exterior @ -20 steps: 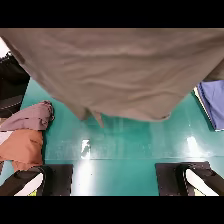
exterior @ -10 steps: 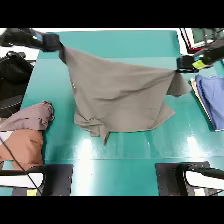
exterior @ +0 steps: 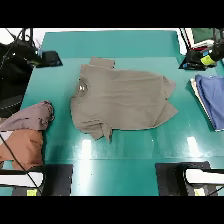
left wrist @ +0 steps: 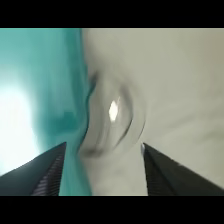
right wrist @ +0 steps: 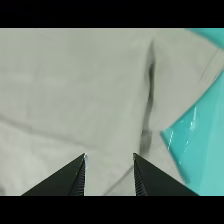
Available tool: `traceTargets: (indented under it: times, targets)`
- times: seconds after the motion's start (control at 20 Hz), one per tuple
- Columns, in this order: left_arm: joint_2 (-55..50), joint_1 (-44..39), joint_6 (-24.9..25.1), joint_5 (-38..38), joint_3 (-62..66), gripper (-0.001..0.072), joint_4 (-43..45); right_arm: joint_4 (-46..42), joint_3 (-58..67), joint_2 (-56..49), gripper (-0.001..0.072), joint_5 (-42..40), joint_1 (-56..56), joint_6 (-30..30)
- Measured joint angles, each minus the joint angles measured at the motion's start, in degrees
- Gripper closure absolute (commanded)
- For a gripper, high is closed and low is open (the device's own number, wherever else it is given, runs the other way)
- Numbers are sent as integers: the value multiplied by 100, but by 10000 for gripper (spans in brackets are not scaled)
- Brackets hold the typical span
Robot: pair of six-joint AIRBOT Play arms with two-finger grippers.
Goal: Fold the shirts.
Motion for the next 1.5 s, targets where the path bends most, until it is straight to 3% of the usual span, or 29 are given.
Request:
traceTargets:
  times: [0.2,0.45,0.85,0.9,0.95,1.0,1.2,1.25,1.3,1.5]
  targets:
    - [767,70,-42,0,-1932,165,-7,101,-929,675,369,-186,17,-155]
    - [1604,85,-160,610,-4168,165,-470,136,-1801,1241,369,-549,96,-216]
    - [1862,-616,-35,1851,-5748,176,-1574,153,-2090,1423,369,-697,109,-236]
    - [1867,-710,-39,1974,-5807,429,-1672,155,-2098,1423,369,-697,94,-238]
    - [1867,-776,-37,2057,-5853,632,-1707,160,-2103,1427,369,-684,46,-243]
    - [1867,-815,-37,2118,-5877,678,-1720,151,-2111,1434,369,-651,-24,-251]
    - [1884,-905,-39,2234,-5643,679,-1711,122,-2603,1578,366,-435,-660,-345]
    - [1891,-914,-39,2216,-5480,679,-1665,116,-2879,1639,340,-422,-922,-378]
    - [1895,-918,-39,2208,-5298,679,-1631,103,-3167,1683,243,-404,-1191,-415]
    - [1906,-931,-42,2170,-4599,679,-1508,393,-4430,1591,252,-601,-2295,-632]
